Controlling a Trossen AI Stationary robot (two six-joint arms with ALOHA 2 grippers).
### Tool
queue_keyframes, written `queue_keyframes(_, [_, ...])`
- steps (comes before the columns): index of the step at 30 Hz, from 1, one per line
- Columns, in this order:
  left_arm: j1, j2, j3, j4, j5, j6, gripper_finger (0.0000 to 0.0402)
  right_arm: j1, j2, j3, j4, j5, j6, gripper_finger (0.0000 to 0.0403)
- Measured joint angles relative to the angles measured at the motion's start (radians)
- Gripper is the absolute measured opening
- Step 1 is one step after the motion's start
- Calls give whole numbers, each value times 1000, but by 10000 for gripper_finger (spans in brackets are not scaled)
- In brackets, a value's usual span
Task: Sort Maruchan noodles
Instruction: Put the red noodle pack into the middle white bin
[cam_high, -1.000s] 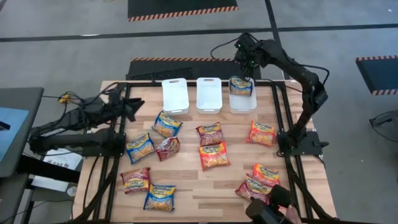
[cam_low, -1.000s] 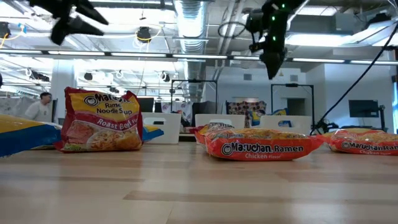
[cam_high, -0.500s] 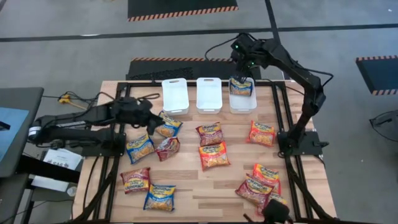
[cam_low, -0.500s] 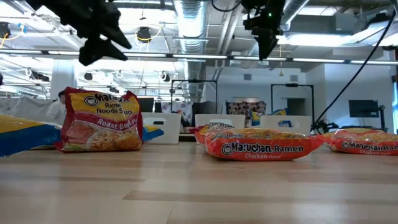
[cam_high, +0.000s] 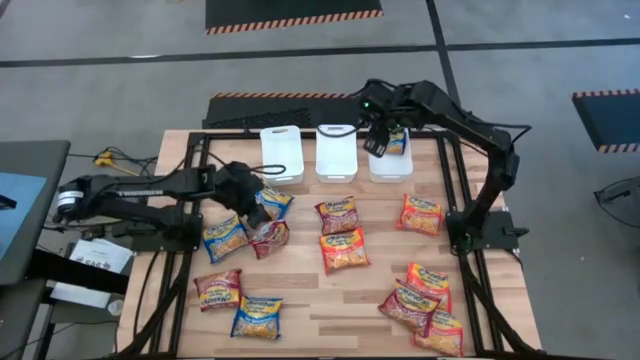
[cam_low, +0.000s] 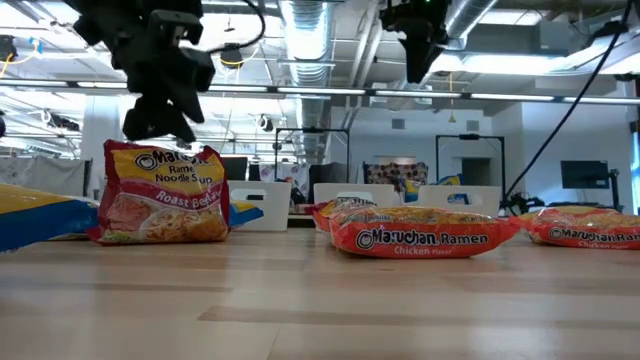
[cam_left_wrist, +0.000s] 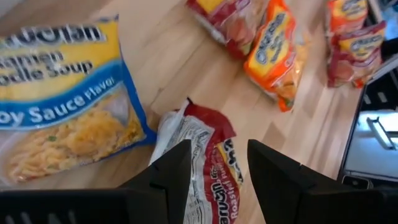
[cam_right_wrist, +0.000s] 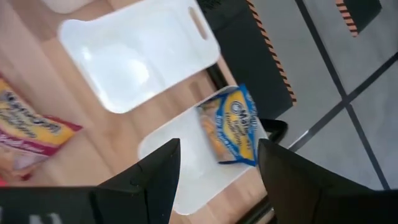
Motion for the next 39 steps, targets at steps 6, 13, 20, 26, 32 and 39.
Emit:
queue_keyframes(6, [-80,109,0,0,-20,0,143,54,0,0,1,0,30,240])
queue_keyframes(13, [-150,225,0,21,-83,-32,143,98,0,0,2,0,47,240])
queue_keyframes(20, [-173,331,3,33,-123,-51,128,119,0,0,2,1,62,240])
queue_keyframes(26, [-185,366,3,100,-101,-34,33,121,0,0,3,2,63,240])
queue_keyframes(32, [-204,341,1,134,-98,-4,2,120,0,0,3,3,79,240])
queue_keyframes(39, [-208,228,-1,166,-128,12,0,119,0,0,6,4,78,240])
